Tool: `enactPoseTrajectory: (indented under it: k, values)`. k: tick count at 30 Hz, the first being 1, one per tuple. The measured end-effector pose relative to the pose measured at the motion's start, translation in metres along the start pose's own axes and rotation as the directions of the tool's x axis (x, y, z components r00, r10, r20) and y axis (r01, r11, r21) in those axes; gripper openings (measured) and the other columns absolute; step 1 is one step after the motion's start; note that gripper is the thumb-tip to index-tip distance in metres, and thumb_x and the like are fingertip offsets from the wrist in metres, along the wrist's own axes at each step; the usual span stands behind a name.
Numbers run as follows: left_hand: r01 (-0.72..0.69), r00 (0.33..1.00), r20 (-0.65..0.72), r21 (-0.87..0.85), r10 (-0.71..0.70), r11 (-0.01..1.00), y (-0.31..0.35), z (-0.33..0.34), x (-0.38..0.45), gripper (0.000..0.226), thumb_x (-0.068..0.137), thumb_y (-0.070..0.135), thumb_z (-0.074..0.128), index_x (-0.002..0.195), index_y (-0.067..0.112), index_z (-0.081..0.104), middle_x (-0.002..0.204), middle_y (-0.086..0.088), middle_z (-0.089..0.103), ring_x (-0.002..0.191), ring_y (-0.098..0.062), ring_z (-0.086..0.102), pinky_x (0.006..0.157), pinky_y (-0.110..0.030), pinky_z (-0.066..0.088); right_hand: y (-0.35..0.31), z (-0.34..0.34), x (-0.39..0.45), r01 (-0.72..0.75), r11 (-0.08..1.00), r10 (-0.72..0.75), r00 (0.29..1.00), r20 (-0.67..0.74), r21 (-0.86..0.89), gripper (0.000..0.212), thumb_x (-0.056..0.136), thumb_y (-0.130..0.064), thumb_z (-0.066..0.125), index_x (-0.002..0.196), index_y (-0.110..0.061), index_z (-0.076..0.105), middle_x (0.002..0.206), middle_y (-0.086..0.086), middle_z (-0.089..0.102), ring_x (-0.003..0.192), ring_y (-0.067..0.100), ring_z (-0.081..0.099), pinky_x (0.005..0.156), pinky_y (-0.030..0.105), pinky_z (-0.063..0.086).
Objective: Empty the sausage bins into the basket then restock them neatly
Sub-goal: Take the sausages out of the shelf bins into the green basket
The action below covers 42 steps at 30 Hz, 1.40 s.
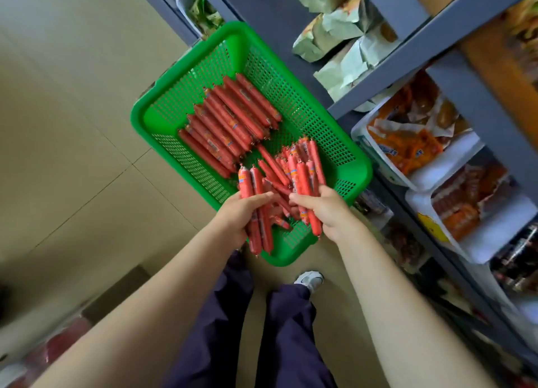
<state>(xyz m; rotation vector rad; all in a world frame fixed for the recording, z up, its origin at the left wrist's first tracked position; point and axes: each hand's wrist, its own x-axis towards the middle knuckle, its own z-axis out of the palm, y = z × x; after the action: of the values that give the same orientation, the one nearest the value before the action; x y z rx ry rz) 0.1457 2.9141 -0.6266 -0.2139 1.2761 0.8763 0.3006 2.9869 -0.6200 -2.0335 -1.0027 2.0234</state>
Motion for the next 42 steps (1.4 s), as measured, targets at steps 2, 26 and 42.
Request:
enactPoseTrajectory:
  k: [2,26,42]
  values:
    - [0.008,1.0,-0.022,-0.003,-0.008,1.0,-0.001,-0.003,0.006,0.018,0.091,0.001,0.063,0.109,0.0,0.064,0.094,-0.013,0.075,0.076,-0.023,0.074,0.067,-0.036,0.062,-0.006,-0.004,0.013,0.01,0.993,-0.012,1.0,-0.016,-0.12,0.018,0.08,-0.002,0.075,0.092,-0.012,0.068,0.091,0.014,0.071,0.076,0.025,0.067,0.077,0.039,0.056]
    - [0.11,0.992,0.074,-0.124,-0.102,0.986,-0.007,-0.007,0.015,0.031,0.099,0.023,0.051,0.121,0.004,0.061,0.113,-0.013,0.068,0.09,-0.022,0.07,0.072,-0.035,0.059,-0.006,-0.023,0.036,0.208,0.829,-0.364,0.906,-0.218,-0.52,0.016,0.086,-0.012,0.062,0.091,-0.027,0.061,0.09,-0.004,0.064,0.085,0.016,0.06,0.077,0.029,0.047]
    - [0.051,0.938,0.346,-0.058,-0.027,0.997,0.003,-0.001,0.005,0.036,0.093,0.014,0.058,0.128,0.008,0.056,0.107,-0.012,0.064,0.089,-0.023,0.066,0.083,-0.039,0.059,-0.003,0.005,-0.005,0.339,0.894,-0.32,0.941,0.114,-0.292,0.013,0.088,-0.031,0.063,0.092,-0.021,0.071,0.088,-0.001,0.073,0.087,0.014,0.066,0.09,0.046,0.054]
